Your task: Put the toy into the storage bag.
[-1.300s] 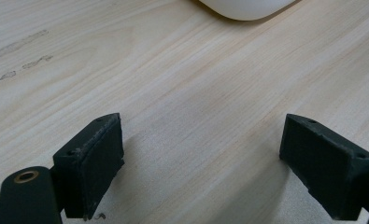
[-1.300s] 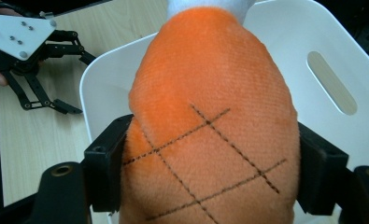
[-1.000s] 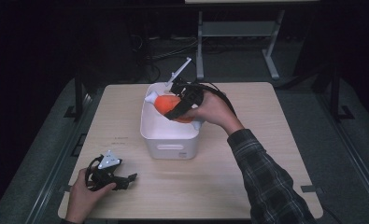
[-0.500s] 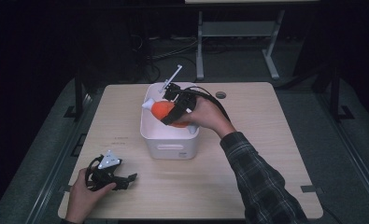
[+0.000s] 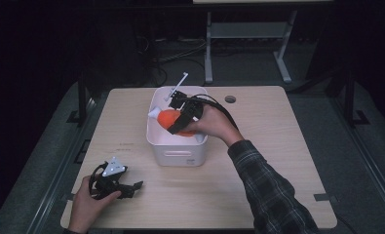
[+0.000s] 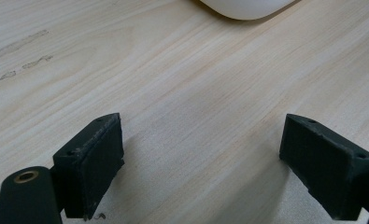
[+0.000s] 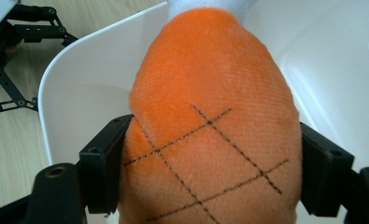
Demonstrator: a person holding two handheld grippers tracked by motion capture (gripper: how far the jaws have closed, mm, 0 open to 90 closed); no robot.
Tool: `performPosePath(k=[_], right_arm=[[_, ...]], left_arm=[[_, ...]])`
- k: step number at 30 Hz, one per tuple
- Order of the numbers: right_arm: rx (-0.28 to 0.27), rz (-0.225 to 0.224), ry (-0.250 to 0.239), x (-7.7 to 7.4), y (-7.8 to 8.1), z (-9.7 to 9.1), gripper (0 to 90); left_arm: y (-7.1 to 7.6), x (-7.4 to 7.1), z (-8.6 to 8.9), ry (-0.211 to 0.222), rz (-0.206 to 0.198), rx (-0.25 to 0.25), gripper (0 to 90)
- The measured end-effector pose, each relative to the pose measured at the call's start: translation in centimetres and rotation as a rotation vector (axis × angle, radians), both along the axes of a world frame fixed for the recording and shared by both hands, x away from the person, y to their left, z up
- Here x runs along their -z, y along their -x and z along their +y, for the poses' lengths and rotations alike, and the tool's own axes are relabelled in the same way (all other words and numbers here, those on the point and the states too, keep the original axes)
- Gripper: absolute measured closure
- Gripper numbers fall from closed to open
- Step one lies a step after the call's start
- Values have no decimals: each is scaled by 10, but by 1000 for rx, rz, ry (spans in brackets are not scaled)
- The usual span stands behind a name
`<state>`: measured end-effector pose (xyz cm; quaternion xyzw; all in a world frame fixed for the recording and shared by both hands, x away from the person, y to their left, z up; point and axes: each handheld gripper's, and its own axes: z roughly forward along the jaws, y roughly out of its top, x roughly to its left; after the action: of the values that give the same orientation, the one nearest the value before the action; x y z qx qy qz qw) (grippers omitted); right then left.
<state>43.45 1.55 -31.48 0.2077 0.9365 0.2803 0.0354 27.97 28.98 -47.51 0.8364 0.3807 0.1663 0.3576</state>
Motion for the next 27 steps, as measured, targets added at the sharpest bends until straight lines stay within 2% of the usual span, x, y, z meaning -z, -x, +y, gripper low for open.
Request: performPosePath(k=[14,27], right_arm=[[-30,32,41,8,3,7,130],[-18,7,3,-2,6,-4,130]], left_arm=[[0,0,0,-4,2,4,127],[0,0,0,-3,1,2,126]])
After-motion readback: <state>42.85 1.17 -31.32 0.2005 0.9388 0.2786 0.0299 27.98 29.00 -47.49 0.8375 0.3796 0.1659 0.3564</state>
